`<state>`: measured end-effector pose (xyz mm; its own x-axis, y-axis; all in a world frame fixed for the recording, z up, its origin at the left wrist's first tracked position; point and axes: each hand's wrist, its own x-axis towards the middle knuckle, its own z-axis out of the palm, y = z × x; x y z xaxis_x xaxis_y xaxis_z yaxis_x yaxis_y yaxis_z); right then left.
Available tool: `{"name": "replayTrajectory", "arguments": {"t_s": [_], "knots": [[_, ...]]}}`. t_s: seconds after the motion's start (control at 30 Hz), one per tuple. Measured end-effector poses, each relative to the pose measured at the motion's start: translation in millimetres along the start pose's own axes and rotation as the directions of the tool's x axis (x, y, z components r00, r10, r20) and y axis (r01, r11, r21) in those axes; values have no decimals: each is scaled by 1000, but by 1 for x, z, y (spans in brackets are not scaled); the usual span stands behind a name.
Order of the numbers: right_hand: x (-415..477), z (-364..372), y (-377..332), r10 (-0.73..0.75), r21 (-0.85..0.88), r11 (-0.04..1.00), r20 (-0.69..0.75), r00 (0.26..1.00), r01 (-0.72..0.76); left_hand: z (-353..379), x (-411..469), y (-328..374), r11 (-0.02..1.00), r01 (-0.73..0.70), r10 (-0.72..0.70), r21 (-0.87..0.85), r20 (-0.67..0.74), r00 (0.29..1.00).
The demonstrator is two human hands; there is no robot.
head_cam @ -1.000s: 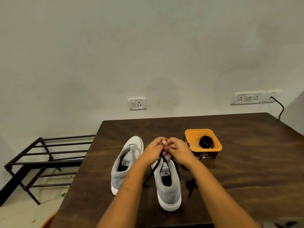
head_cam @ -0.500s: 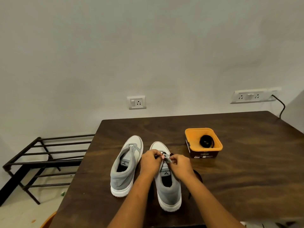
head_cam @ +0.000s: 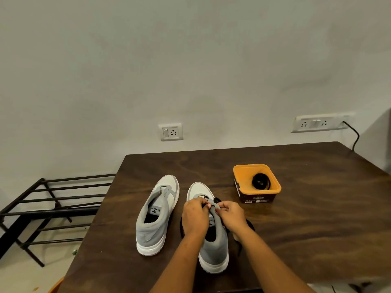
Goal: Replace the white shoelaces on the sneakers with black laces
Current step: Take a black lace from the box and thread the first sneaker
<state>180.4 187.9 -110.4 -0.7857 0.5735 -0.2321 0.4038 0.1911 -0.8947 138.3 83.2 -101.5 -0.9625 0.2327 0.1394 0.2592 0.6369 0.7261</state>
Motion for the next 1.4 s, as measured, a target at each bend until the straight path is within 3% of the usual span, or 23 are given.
{"name": "replayTrajectory", "arguments": {"t_s": [0.37, 0.6, 0.77, 0.83, 0.9, 1.07, 1.23, 1.27, 1.33, 1.4], "knots": [[-4, -1, 3, -33, 52, 998, 14, 999, 32, 4, -4, 6, 983, -37, 42, 182, -27, 999], [-5, -6, 3, 4, 201, 979, 142, 990, -33, 7, -1, 1, 994, -25, 22, 106, 24, 999], [3, -3, -3, 15, 53, 998, 66, 998, -19, 2, 2, -4, 1000, -24, 24, 4, 75, 997], [3, -3, -5, 35, 79, 996, 41, 999, -38, -2, 2, -6, 999, 2, 3, -48, 110, 994], [1, -5, -6, 100, 215, 971, 11, 995, -100, -5, 3, -8, 1000, 1, 1, -20, 122, 992], [-2, -13, -14, 219, 674, 708, 76, 973, -212, -6, -2, -13, 999, 16, -17, 34, 36, 999], [11, -50, -32, 274, 949, 287, 52, 960, -133, -5, -7, -17, 998, 37, -36, 41, -20, 999], [13, -63, -34, 285, 965, 242, 32, 958, -105, -4, -8, -17, 998, 37, -36, 50, -33, 999], [14, -89, -37, 247, 945, 321, -11, 969, -71, -6, -10, -16, 997, 57, -53, 56, -66, 996], [13, -105, -36, 117, 788, 614, -41, 992, -40, -7, -12, -17, 993, 90, -83, 70, -98, 992]]}}
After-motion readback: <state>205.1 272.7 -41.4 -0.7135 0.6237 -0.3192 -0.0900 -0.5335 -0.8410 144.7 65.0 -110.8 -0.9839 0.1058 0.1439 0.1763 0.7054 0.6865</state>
